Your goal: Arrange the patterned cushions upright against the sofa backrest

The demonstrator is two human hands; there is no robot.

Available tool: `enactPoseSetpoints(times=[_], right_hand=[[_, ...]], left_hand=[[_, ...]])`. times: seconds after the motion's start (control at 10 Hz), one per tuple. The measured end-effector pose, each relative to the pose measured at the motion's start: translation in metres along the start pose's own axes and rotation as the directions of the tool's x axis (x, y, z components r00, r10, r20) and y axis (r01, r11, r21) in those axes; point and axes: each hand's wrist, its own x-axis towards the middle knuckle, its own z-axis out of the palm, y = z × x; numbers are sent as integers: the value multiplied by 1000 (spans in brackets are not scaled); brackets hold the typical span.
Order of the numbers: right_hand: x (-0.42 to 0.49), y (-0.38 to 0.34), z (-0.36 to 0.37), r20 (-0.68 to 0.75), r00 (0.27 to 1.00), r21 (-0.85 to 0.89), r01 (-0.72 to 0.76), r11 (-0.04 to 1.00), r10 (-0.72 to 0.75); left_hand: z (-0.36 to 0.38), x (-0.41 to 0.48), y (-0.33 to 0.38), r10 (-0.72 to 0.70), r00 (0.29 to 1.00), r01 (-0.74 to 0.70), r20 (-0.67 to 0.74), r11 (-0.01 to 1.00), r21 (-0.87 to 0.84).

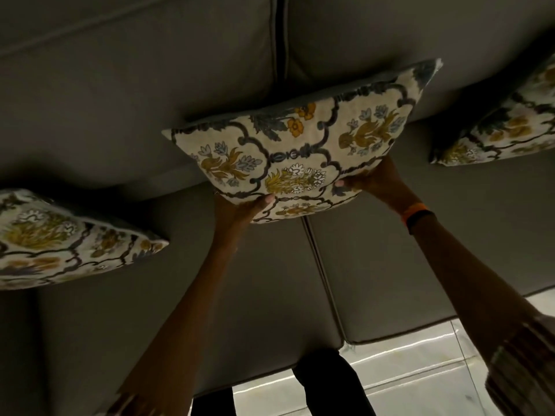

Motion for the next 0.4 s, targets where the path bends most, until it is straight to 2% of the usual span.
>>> enactPoseSetpoints(times=[0.1, 0.2, 0.3, 0.4], right_hand=[[-8, 3, 15, 12, 999, 19, -32, 999, 32], [-12, 2, 30, -63, 997, 73, -49, 996, 54], [-33, 10, 58, -215, 972, 56, -90, 994, 100], [-81, 17, 102, -309, 901, -59, -338, 939, 305]], left_hand=[[-6, -2, -26, 21, 998, -19, -55, 999, 37], [-18, -1, -37, -9, 995, 14, -94, 998, 54], [-31, -9, -45, -55, 995, 55, -84, 999, -3], [-50, -40, -50, -171, 983, 180, -69, 971, 157]])
